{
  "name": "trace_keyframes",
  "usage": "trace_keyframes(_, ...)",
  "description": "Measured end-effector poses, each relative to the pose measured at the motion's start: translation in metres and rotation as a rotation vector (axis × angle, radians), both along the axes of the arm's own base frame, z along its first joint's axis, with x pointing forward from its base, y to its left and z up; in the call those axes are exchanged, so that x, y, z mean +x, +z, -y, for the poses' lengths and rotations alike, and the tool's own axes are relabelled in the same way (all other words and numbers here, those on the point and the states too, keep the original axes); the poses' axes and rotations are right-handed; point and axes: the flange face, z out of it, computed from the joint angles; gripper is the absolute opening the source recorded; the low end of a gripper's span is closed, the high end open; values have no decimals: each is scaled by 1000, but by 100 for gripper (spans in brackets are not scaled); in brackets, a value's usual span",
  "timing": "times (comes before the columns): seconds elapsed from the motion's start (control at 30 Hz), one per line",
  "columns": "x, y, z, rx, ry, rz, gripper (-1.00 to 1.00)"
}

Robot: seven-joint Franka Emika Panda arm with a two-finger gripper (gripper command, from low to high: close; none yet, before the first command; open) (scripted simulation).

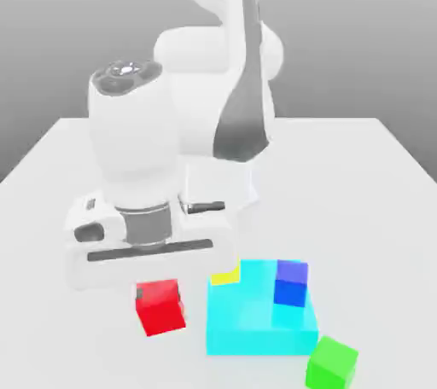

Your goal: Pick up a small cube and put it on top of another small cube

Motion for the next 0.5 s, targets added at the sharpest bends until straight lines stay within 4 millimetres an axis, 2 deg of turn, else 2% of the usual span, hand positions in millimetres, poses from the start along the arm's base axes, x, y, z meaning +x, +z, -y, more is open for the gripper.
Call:
trace_keyframes(0.03,-9,6,-23,-2,64,1,-100)
trace_keyframes(0.23,-69,33,-99,-33,335,13,-100)
trace_keyframes(0.3,-76,18,-108,-39,366,15,-100)
trace_keyframes(0.4,-78,-16,-110,-41,375,16,-100)
trace_keyframes(0.43,-79,-24,-110,-42,376,16,100)
trace_keyframes(0.5,-79,-24,-110,-42,376,16,100)
